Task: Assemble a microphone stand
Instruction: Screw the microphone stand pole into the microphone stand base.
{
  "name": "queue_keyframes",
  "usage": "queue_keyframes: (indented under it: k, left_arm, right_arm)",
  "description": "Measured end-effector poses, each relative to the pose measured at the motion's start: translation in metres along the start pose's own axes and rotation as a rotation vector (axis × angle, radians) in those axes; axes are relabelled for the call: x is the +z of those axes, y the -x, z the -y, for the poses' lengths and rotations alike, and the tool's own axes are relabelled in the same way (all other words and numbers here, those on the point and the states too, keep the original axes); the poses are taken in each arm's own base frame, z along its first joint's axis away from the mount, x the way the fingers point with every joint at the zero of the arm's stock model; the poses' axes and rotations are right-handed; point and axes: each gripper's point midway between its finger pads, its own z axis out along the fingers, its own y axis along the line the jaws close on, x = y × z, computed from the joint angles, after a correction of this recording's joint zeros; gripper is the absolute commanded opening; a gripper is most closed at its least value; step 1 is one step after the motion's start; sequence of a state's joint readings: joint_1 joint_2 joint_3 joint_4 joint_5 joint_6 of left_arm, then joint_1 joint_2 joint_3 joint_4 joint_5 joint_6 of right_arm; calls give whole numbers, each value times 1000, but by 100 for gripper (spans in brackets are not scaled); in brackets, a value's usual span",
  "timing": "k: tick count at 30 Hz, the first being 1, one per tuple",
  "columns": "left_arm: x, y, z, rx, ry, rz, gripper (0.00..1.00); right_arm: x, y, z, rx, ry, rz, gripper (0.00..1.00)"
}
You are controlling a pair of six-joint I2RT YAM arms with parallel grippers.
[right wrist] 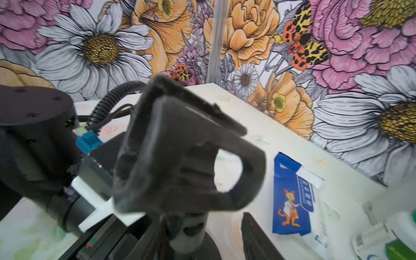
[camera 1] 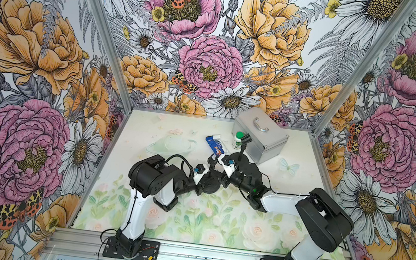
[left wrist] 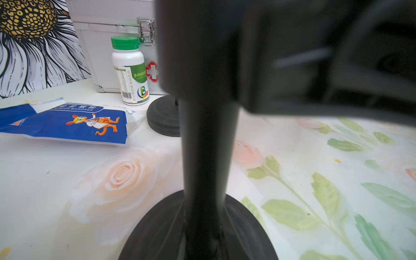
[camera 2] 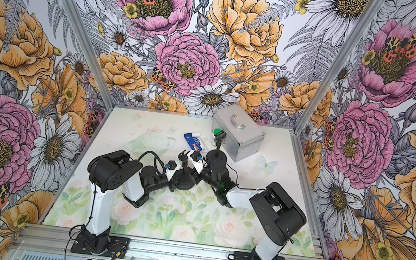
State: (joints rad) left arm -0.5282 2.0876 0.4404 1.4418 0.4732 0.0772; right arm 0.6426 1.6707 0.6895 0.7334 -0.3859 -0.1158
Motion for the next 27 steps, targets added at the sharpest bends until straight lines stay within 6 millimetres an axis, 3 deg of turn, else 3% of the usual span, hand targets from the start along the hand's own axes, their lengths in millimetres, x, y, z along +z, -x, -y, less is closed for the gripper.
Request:
queue_keyframes:
  k: [6,11,13,17,22,27]
  left_arm:
    - [0,-1,1,-1,-7,-3,20]
    - [0,-1,1,-1,-7,-3,20]
    - [0,-1,1,-1,-7,-3,20]
    - [-1,-1,1,-21,-7,-3,20]
    - [0,-2,3,-9,-15,-4,20]
    - [0,-2,3,-6,-16,-4,20]
  right_arm:
    - [-5,4,-10,-46,256,-53,58]
    - [3,15,-13,-56,383,-40,54]
    - [6,15,-15,-47,437,-41,48]
    - [8,17,-20,-31,543,-40,24]
    - [6,16,-17,-39,556,-44,0]
    - [9,15,-14,-25,492,-67,0]
